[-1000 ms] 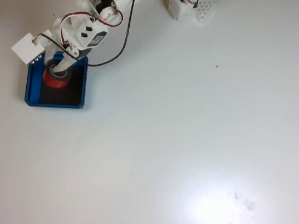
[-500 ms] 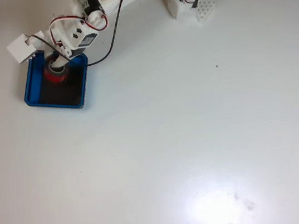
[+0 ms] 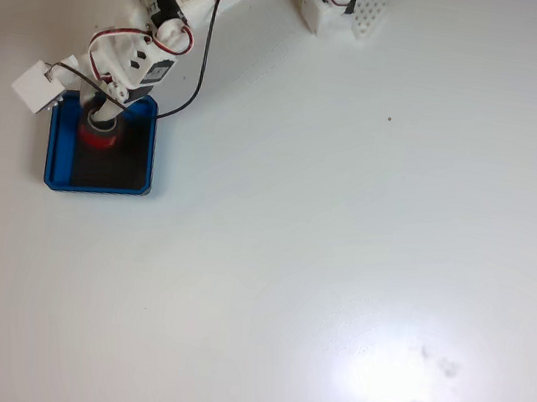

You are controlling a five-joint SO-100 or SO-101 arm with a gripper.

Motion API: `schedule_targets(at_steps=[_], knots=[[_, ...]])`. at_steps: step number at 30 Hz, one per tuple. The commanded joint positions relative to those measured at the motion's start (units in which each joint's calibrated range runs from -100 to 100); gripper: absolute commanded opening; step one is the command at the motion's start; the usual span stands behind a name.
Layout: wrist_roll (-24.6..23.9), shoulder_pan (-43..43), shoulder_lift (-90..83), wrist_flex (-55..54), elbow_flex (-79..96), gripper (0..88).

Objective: Pick the red roll and drop it in the blue box

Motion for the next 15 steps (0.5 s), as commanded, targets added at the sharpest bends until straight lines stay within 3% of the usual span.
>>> schedule_targets(at_steps=[1,15], knots=[[-0.16,0.47,-0.83,-0.05,-3.67,8.3],[-0.16,0.57,-7.35,-0.05,-3.13,11.5]])
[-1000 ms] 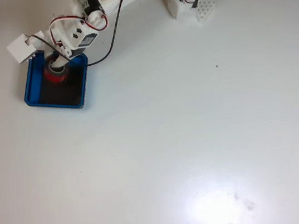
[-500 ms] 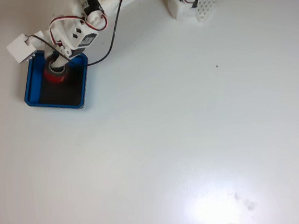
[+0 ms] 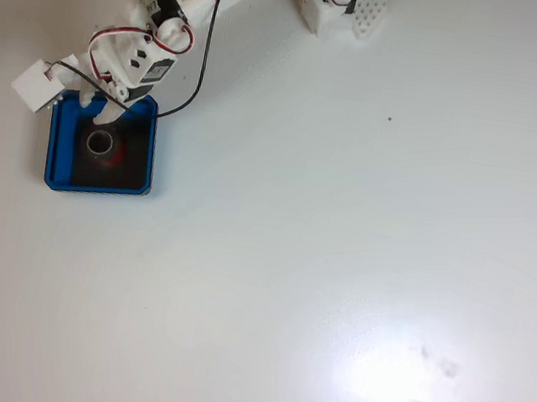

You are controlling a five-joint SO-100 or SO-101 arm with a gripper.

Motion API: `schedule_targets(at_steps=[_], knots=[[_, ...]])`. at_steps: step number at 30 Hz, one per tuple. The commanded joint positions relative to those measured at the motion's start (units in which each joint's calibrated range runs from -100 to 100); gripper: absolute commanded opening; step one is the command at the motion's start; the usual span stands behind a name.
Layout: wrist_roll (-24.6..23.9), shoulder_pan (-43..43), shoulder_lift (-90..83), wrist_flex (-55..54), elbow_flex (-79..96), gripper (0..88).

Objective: Pick the red roll and drop it in the blue box

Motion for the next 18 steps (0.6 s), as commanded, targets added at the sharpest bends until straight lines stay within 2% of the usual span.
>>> schedule_targets(at_steps=[1,7,18], knots=[[-0.16,0.57,-8.34,0.03,-2.59,11.5],[-0.16,-0.02,-23.47,-0.05,7.2,11.5],[0.1,-0.41,-60.68,-0.79,44.67,11.5]])
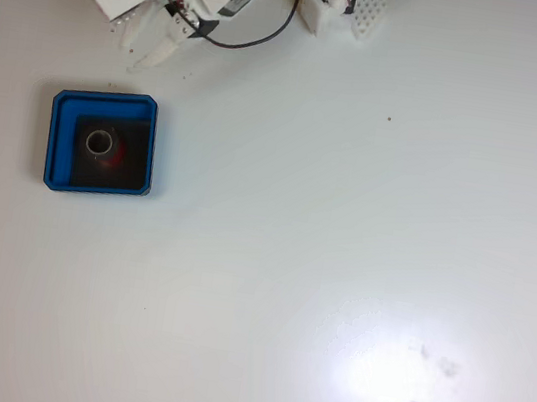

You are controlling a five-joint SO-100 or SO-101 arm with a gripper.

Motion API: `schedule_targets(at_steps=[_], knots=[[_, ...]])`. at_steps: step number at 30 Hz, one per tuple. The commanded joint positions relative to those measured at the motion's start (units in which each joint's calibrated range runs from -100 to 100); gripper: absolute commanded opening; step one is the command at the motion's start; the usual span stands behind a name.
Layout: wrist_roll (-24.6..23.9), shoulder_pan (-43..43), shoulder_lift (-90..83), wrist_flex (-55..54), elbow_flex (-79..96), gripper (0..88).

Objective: Pick the red roll and drop it in the blue box

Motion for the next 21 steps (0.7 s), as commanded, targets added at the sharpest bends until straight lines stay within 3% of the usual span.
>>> schedule_targets(at_steps=[1,9,21], knots=[[0.1,-0.6,-14.74,-0.63,11.22,11.5],[0.19,-6.86,-37.15,-0.63,30.72,11.5],[0.1,-15.36,-53.71,-0.71,48.68,11.5]])
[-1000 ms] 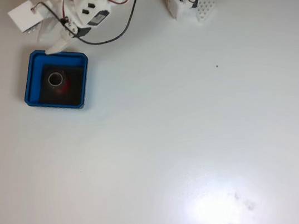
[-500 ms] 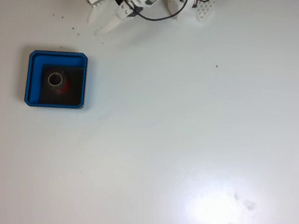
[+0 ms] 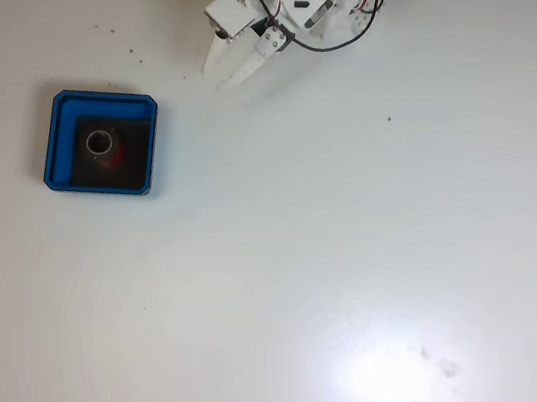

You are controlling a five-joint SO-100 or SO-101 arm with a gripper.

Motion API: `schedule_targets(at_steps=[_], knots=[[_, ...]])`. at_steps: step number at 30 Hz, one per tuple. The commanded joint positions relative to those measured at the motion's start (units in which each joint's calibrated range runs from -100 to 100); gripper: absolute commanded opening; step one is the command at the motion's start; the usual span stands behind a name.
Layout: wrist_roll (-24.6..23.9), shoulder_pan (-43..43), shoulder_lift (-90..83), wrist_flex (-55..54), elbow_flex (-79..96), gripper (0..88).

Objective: Pick the red roll and drop it in the blue box

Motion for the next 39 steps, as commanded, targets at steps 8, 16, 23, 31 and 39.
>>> schedule_targets(at_steps=[8,16,23,31,39], knots=[[0.28,-10.49,-5.01,-0.71,6.45,11.5],[0.36,-26.03,-4.84,-0.63,10.94,11.5],[0.45,-38.04,-4.67,-0.54,11.03,11.5],[0.45,-44.39,-4.67,-0.05,11.03,11.5],[0.45,-50.65,-4.67,-0.05,11.03,11.5]])
